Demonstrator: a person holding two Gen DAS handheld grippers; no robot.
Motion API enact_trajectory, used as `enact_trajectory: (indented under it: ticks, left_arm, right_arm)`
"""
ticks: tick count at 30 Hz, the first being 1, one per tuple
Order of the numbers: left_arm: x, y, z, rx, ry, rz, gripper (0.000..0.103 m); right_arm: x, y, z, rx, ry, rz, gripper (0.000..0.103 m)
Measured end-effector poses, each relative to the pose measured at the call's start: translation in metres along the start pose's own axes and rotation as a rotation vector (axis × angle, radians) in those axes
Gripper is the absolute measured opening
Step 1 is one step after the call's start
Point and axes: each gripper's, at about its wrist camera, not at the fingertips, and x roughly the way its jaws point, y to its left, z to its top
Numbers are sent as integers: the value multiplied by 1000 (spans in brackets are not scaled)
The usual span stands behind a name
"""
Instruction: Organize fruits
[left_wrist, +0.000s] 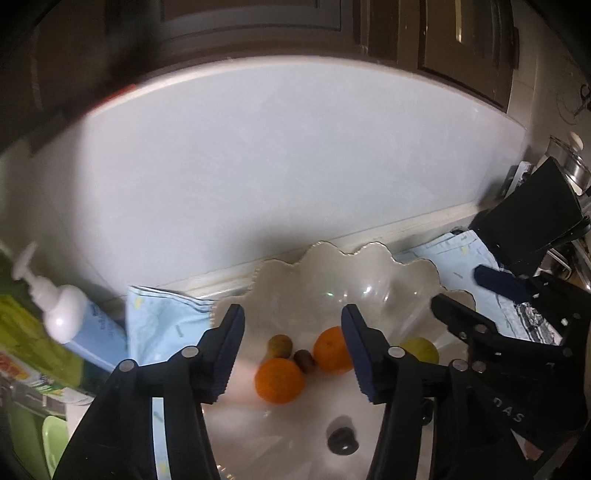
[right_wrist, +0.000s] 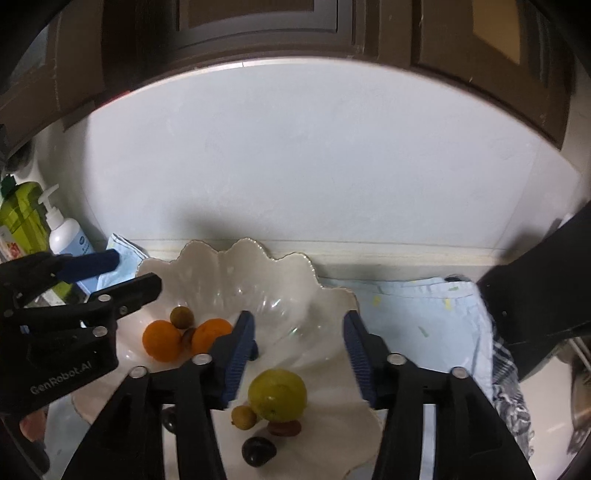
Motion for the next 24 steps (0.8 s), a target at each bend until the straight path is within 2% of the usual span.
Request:
enact_trajectory:
  ticks: [3, 11, 16, 19, 24]
  left_arm:
    - [-17, 2, -6, 0, -29, 37, 61]
    - [-70, 8, -31, -9, -105, 120, 70]
    - [-109, 12, -48, -35, -146, 108, 85]
    - [-130, 13, -61, -29, -182, 132, 94]
    - [-164, 18, -83, -31, -242, 144, 101]
  right_arm:
    - [-16, 3, -3, -11, -27, -19, 57]
    - [-69, 8, -17, 20, -120, -20, 77]
    - [-103, 15, -29, 41, -167, -1, 82]
    - [-128, 22, -40, 43, -201, -7, 84]
    - [-163, 36, -61, 40, -244, -47, 88]
